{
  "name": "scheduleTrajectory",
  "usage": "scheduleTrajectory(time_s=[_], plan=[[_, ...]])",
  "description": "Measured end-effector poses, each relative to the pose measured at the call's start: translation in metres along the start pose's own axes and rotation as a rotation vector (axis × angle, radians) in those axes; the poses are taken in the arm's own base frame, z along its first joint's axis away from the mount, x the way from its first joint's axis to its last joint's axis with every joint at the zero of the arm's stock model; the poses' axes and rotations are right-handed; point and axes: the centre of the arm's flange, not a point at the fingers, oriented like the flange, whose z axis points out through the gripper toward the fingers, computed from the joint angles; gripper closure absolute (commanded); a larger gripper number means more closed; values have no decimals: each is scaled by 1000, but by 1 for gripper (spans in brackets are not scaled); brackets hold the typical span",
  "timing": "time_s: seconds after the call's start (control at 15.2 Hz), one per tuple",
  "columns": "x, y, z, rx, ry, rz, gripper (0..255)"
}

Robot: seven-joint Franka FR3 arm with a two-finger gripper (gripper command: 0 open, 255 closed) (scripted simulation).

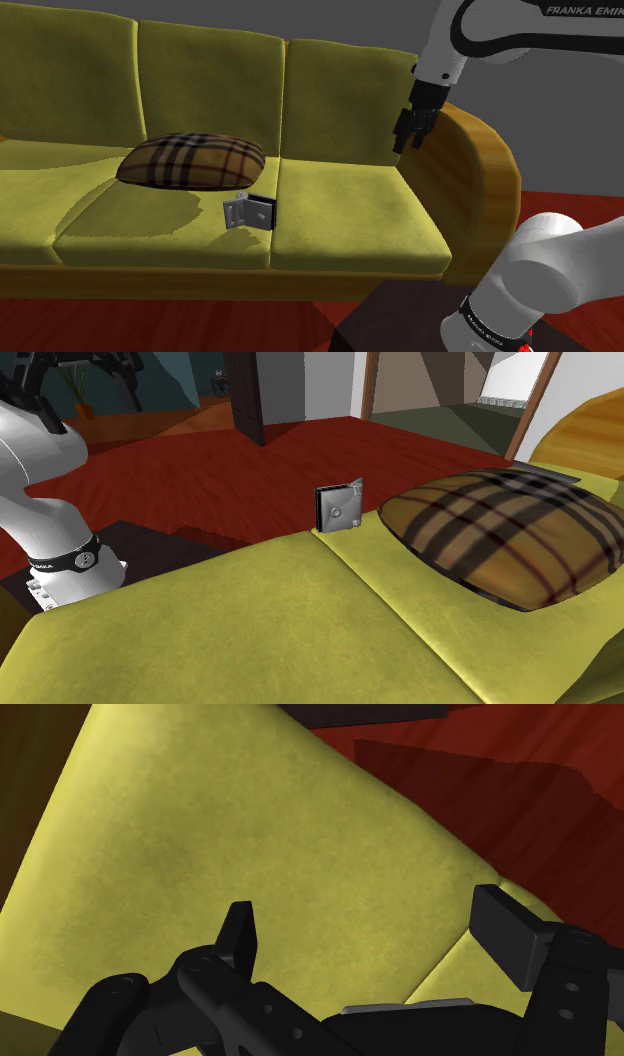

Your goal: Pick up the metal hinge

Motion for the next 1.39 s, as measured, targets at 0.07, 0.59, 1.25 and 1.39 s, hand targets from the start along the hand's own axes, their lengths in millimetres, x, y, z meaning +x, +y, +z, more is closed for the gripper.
scheduleTrajectory(time_s=[0.07, 0.59, 1.25, 1.39], plan=[[0, 0, 0, 0, 0, 0, 0], [48, -66, 45, -38, 10, -41, 0], [116, -168, 112, -91, 26, -100, 0], [126, -186, 126, -102, 29, -112, 0]])
